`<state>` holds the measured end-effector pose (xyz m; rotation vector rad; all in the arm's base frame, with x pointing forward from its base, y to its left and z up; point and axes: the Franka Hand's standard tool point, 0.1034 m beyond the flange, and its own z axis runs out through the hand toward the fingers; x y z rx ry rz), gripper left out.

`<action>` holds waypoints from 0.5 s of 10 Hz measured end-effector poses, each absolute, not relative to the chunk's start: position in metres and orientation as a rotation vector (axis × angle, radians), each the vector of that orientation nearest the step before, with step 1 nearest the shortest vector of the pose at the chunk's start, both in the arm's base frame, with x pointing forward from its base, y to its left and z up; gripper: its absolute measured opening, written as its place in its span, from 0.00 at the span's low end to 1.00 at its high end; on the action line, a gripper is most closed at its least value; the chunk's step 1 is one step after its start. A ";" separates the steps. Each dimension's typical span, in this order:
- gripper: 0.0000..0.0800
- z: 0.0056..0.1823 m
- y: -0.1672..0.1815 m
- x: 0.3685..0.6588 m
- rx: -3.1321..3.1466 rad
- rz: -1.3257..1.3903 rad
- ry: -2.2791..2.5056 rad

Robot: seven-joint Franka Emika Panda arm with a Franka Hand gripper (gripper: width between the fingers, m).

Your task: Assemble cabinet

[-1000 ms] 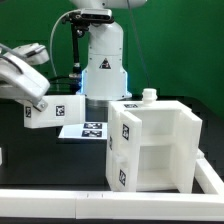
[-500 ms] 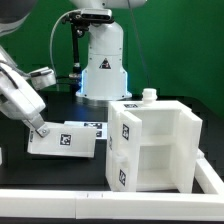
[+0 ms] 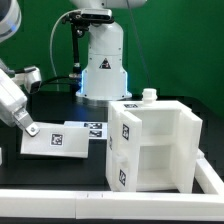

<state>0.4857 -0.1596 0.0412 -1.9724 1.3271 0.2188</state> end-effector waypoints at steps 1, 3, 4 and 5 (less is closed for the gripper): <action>0.36 0.034 -0.158 0.481 -1.941 0.144 1.344; 0.36 0.028 -0.153 0.470 -1.859 0.106 1.370; 0.36 0.028 -0.154 0.470 -1.867 0.109 1.368; 0.43 0.027 -0.154 0.470 -1.868 0.108 1.370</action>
Offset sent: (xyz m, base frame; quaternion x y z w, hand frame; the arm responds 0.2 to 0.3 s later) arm 0.0000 0.0000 0.0000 0.0000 0.0000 0.0000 1.0000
